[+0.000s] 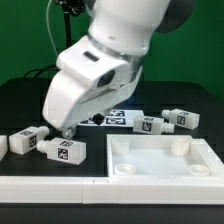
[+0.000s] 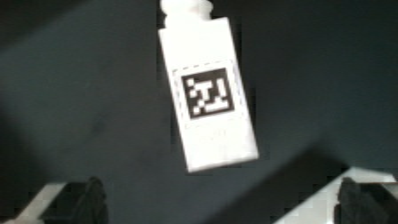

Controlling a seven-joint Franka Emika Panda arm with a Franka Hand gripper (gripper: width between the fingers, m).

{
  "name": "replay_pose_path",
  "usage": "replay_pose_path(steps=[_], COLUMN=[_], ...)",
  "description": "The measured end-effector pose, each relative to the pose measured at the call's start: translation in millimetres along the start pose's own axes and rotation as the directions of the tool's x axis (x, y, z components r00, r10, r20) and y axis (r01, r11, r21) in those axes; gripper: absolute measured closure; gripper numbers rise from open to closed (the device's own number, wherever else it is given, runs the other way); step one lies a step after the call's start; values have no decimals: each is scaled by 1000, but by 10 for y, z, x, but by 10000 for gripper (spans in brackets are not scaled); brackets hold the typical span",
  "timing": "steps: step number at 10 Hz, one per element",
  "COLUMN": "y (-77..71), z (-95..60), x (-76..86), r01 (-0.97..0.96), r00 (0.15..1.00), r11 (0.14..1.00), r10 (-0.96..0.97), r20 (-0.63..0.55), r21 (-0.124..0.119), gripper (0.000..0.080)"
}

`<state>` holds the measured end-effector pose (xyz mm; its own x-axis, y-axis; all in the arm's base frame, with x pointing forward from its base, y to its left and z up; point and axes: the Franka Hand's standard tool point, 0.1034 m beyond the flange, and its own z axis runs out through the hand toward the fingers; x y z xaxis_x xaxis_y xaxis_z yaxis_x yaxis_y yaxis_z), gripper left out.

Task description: Assemble one leg

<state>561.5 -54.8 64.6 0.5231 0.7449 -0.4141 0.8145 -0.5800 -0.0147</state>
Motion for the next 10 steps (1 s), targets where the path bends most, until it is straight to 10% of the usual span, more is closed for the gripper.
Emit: replay_pose_path(steps=[5, 10], y=[-245, 3], z=[99, 90], x=[168, 0], r01=[43, 115], r00=[973, 951], r11=[995, 992], r10=[-62, -126], r20=[221, 282], r21=[92, 57], gripper=[150, 150])
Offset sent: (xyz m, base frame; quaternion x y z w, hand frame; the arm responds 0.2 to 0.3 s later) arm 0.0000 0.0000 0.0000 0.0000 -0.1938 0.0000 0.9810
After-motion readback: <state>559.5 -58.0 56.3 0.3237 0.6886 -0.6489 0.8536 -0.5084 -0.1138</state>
